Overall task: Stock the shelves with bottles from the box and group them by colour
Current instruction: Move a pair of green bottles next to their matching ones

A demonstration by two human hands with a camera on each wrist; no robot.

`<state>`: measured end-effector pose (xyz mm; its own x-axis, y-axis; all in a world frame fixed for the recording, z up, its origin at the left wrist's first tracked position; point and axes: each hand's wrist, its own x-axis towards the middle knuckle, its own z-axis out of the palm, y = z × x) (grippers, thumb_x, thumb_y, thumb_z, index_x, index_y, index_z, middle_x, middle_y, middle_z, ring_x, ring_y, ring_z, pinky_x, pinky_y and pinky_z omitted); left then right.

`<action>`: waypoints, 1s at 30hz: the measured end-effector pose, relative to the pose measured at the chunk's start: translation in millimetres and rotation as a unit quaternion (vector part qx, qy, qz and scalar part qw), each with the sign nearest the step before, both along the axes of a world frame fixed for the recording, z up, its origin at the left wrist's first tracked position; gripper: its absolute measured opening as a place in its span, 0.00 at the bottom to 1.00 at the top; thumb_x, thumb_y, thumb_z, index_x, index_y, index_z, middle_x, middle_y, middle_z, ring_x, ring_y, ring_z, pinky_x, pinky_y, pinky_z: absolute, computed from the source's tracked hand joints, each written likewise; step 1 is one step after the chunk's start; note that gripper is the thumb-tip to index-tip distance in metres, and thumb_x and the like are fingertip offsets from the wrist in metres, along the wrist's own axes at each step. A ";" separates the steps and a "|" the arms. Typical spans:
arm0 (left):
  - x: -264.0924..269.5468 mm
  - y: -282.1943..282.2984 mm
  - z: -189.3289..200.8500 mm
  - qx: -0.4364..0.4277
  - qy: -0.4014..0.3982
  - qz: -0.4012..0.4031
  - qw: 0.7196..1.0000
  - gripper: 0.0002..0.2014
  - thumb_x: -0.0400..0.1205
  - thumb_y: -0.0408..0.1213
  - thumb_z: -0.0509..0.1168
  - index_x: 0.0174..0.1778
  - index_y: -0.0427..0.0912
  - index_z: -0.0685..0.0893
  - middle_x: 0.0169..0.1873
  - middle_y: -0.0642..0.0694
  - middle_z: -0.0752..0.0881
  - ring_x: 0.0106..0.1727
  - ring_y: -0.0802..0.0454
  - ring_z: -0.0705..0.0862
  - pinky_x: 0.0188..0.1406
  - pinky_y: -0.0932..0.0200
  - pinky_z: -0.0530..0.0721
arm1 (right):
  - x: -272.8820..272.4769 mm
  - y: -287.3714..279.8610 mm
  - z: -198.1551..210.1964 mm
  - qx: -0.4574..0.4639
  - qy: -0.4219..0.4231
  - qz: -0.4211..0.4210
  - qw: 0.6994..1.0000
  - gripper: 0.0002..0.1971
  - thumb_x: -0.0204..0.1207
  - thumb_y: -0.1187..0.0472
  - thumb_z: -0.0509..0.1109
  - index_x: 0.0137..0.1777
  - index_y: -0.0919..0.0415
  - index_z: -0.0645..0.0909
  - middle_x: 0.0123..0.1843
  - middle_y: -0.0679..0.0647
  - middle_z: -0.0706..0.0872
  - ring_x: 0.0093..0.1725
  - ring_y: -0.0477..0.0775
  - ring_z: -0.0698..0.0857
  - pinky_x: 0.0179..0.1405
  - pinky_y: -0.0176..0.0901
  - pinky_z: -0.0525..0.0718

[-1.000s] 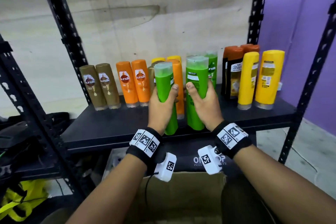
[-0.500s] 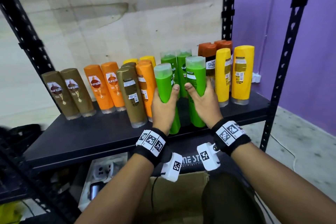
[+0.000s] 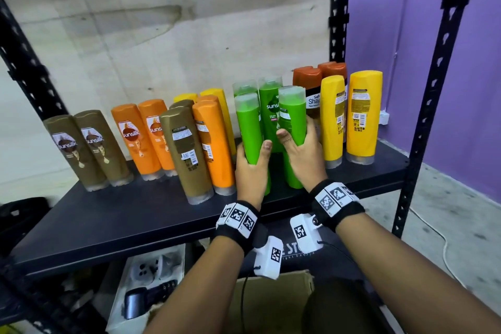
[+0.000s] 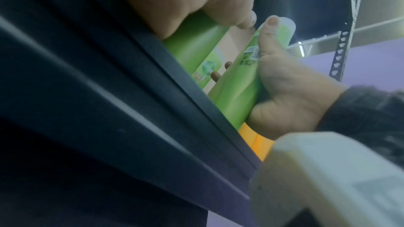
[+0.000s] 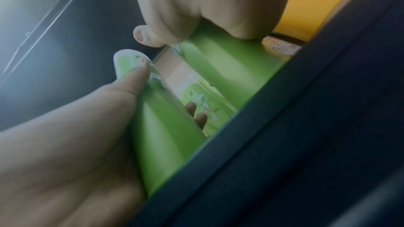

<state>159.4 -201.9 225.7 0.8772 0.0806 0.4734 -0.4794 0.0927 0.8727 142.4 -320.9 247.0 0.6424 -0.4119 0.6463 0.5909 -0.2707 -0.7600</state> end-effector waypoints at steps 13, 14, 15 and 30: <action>-5.1 0.0 -7.4 0.037 -0.015 0.039 0.998 0.42 0.72 0.81 0.58 0.67 0.49 0.78 0.55 0.59 0.88 0.56 0.59 0.88 0.60 0.57 0.86 | 9.8 -4.8 -34.5 -0.004 0.030 -0.018 0.999 0.26 0.85 0.37 0.55 0.74 0.52 0.73 0.68 0.49 0.82 0.67 0.46 0.80 0.69 0.44 0.77; -6.8 0.5 -7.3 0.041 -0.010 0.042 0.998 0.39 0.73 0.81 0.55 0.65 0.52 0.78 0.53 0.66 0.87 0.54 0.68 0.86 0.56 0.68 0.82 | 9.6 -6.1 -35.8 -0.007 0.032 -0.026 0.999 0.26 0.83 0.36 0.58 0.74 0.52 0.72 0.68 0.49 0.81 0.68 0.47 0.79 0.69 0.42 0.75; -8.9 1.2 -6.8 0.046 -0.004 0.043 0.998 0.35 0.75 0.81 0.51 0.63 0.58 0.77 0.51 0.74 0.86 0.53 0.75 0.83 0.52 0.78 0.77 | 9.0 -7.0 -36.5 -0.013 0.033 -0.034 0.999 0.27 0.82 0.36 0.60 0.74 0.52 0.73 0.68 0.49 0.81 0.68 0.47 0.79 0.69 0.39 0.74; -10.3 4.1 -8.8 0.066 0.015 0.012 0.998 0.27 0.86 0.67 0.45 0.65 0.55 0.79 0.57 0.67 0.83 0.58 0.80 0.77 0.54 0.83 0.69 | 3.2 -6.2 -32.8 -0.007 0.063 0.004 0.998 0.29 0.75 0.34 0.70 0.68 0.48 0.65 0.54 0.29 0.85 0.54 0.30 0.84 0.50 0.20 0.76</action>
